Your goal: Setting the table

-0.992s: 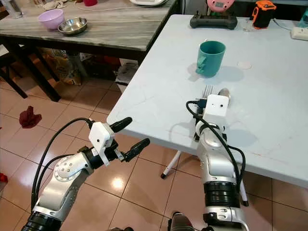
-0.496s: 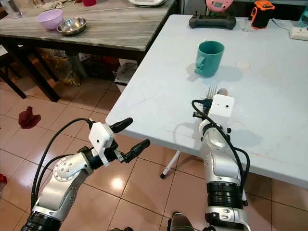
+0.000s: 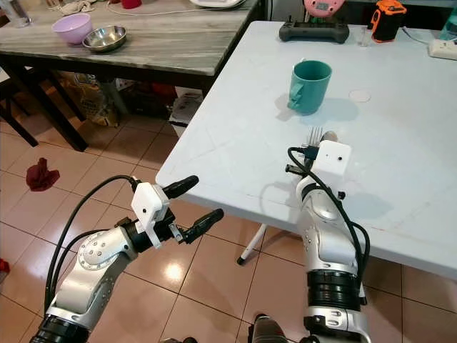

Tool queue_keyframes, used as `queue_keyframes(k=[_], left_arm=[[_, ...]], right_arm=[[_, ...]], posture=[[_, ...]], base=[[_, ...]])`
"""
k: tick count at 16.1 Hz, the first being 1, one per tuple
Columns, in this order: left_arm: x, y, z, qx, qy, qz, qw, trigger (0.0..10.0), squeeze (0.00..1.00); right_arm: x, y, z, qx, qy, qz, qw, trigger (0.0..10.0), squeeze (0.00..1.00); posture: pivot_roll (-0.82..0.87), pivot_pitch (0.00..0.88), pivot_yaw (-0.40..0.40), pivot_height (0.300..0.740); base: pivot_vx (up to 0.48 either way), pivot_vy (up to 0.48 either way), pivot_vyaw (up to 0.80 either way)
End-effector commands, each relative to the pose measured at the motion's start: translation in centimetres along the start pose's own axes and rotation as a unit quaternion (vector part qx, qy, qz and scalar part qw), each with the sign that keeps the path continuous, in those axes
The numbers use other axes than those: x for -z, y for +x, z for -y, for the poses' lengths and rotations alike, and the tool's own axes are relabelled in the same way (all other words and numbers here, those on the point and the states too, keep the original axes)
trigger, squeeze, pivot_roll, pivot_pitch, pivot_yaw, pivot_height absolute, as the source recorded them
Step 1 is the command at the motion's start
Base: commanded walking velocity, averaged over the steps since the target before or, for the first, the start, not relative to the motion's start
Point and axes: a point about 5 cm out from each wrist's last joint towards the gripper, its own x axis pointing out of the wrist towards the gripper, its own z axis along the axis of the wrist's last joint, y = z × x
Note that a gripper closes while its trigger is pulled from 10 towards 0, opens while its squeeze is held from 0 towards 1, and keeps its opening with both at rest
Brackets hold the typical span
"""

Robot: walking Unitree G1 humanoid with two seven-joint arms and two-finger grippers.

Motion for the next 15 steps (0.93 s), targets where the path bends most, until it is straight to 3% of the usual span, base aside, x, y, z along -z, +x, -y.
queue_keyframes(k=[1,4,7,8,9,12,15], left_arm=[[0.0,-0.3,0.1,0.001,0.003,-0.005,1.0,10.0,0.0],[0.1,-0.5,-0.6,-0.031,0.01,-0.009,0.999,10.0,0.0],[0.0,-0.3,-2.1,-0.106,0.025,-0.01,0.994,10.0,0.0],[-0.1,-0.2,-2.6,-0.13,0.02,-0.007,0.991,10.0,0.0],[-0.3,-0.1,-2.8,-0.141,0.004,0.004,0.99,10.0,0.0],[-0.3,0.2,-3.1,-0.16,-0.012,0.009,0.987,10.0,0.0],[-0.6,0.7,-3.2,-0.157,-0.007,0.014,0.987,10.0,0.0]], right_arm=[[2.7,-0.3,0.1,0.006,0.017,-0.059,0.998,0.0,0.0],[1.1,-0.4,-0.5,-0.004,0.041,-0.016,0.999,0.0,0.0],[-1.3,-1.2,-1.3,-0.023,0.031,0.068,0.997,0.0,0.0],[-2.2,-1.8,-1.6,-0.031,0.021,0.099,0.994,5.9,0.0],[-2.8,-2.2,-1.7,-0.032,0.004,0.122,0.992,10.0,0.0],[-3.1,-2.9,-2.0,-0.034,-0.017,0.142,0.989,10.0,0.0],[-2.9,-3.0,-2.1,-0.035,-0.021,0.141,0.989,10.0,0.0]], posture=[[-0.2,0.183,0.127,0.74],[-0.2,0.185,0.13,0.74],[-0.2,0.18,0.129,0.74],[-0.2,0.18,0.129,0.74],[-0.2,0.178,0.13,0.74],[-0.21,0.174,0.129,0.74],[-0.21,0.171,0.131,0.74]], base=[[0.0,0.0,0.0],[0.0,0.0,0.0],[0.0,0.0,0.0],[0.0,0.0,0.0],[0.0,0.0,0.0],[0.0,0.0,0.0],[0.0,0.185,-0.72]])
